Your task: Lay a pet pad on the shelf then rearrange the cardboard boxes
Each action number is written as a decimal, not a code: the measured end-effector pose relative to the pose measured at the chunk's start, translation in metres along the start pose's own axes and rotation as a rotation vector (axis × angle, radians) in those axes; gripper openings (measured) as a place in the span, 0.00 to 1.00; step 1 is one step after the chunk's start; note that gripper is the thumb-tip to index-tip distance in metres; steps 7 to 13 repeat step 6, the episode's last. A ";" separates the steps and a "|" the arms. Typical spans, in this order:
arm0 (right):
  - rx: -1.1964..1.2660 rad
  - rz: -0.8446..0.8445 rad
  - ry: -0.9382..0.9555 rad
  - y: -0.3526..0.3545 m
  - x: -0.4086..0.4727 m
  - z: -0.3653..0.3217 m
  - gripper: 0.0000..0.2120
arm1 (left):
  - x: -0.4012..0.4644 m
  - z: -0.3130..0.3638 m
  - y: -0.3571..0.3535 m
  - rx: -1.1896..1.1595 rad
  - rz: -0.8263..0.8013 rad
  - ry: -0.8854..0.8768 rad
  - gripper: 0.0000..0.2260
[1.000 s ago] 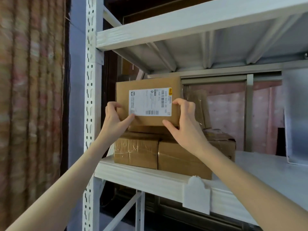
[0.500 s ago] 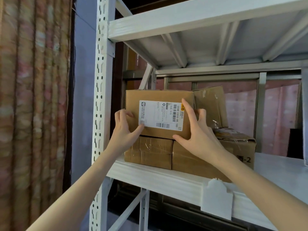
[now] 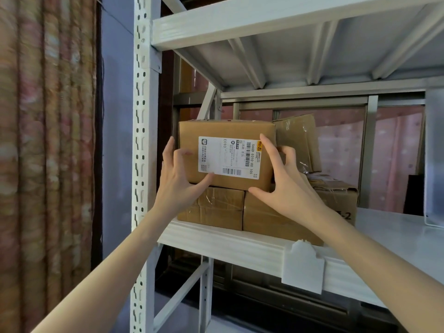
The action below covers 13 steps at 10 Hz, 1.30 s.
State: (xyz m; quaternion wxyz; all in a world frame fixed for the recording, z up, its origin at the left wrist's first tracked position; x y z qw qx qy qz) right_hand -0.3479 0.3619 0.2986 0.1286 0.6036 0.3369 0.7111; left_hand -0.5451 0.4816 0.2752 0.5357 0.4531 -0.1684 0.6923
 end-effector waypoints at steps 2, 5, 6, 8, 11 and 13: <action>0.007 0.005 -0.004 0.008 -0.006 0.001 0.50 | -0.006 0.008 0.006 0.021 -0.002 0.021 0.30; -0.011 0.015 -0.030 0.042 -0.021 0.002 0.49 | -0.017 0.046 0.011 0.056 -0.075 -0.054 0.33; 0.000 0.047 -0.047 0.057 -0.030 0.005 0.48 | -0.027 0.070 0.006 0.066 -0.104 -0.118 0.32; 0.000 0.047 -0.047 0.057 -0.030 0.005 0.48 | -0.027 0.070 0.006 0.066 -0.104 -0.118 0.32; 0.000 0.047 -0.047 0.057 -0.030 0.005 0.48 | -0.027 0.070 0.006 0.066 -0.104 -0.118 0.32; 0.000 0.047 -0.047 0.057 -0.030 0.005 0.48 | -0.027 0.070 0.006 0.066 -0.104 -0.118 0.32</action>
Point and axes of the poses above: each hand's wrist, its own x-axis towards the middle knuckle, its own y-axis out of the back of the hand, z = x × y, the point moved 2 cm from there along x, towards the middle knuckle, and after that the axes turned 12 degrees about y, right-handed, at the moved point
